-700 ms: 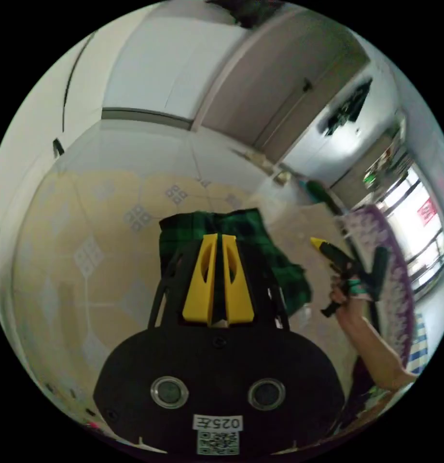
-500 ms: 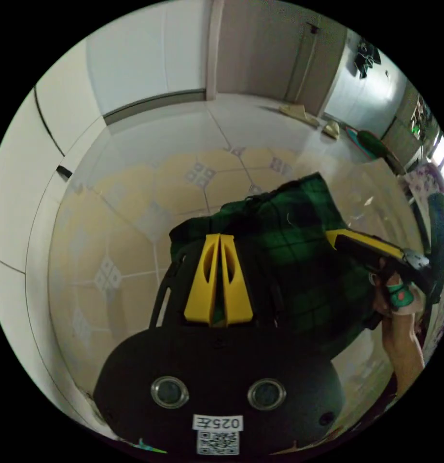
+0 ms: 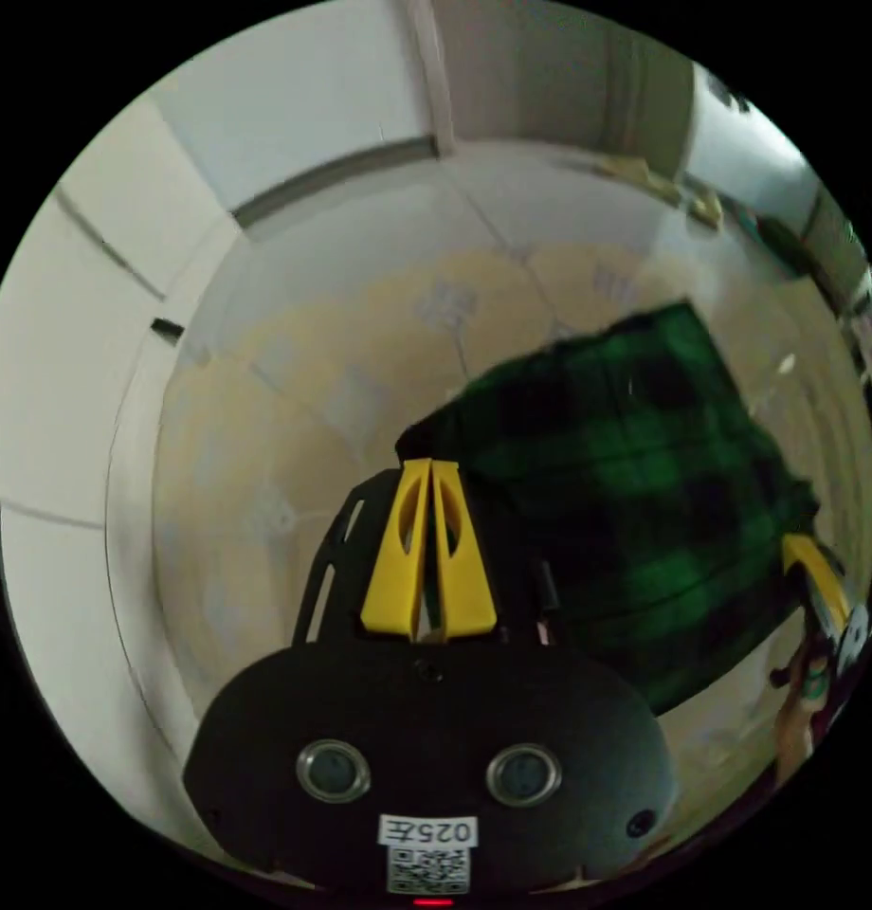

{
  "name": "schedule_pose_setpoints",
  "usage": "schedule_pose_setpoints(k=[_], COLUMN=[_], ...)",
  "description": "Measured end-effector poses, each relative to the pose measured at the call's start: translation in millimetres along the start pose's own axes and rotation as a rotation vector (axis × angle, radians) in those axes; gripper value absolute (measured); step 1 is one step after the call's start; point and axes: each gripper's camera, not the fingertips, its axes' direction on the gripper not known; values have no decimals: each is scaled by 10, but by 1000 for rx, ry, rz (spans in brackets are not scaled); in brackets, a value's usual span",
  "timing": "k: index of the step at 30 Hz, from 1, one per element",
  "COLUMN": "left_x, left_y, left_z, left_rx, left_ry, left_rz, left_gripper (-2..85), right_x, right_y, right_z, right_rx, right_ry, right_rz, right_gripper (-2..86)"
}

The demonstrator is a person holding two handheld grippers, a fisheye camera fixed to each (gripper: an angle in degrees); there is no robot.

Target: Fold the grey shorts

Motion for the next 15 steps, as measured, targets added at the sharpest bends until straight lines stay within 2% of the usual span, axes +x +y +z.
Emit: schedule_pose_setpoints(k=[2, 3, 4, 5, 7, 9, 10, 11, 13, 15], left_x=[496, 618, 825, 973, 1162, 1356, 1496, 1680, 2050, 2526], left_y=[355, 451, 664, 898, 1280, 1712, 2093, 2486, 3093, 3708], left_z=[43, 6, -128, -322, -667, -1060, -1354, -1615, -1941, -2142], left_rx=[129, 158, 261, 399, 578, 682, 774, 864, 999, 1151], left_ry=[-167, -237, -395, -524, -555, -412, -276, -132, 29, 114], left_rz=[141, 147, 87, -21, -115, -142, -178, -147, -54, -27], left_gripper=[-9, -10, -10, -10, -10, -10, -10, -9, -9, -8], right_x=[-141, -177, -230, -272, -281, -210, -133, -48, 36, 50], right_y=[-1, -31, -74, -12, 297, 800, 1219, 1645, 2312, 3093], right_z=[-3, -62, -283, -708, -1561, -2512, -3177, -3821, -4747, -5612], right_rx=[-43, -63, -91, 12, 254, 451, 545, 563, 505, 520], right_ry=[17, 31, 82, 157, 257, 300, 320, 320, 312, 369], right_rz=[-53, -72, -105, -167, -269, -373, -416, -414, -385, -306], right_gripper=[-10, -10, -10, -10, -10, -9, -9, -9, -7, -2])
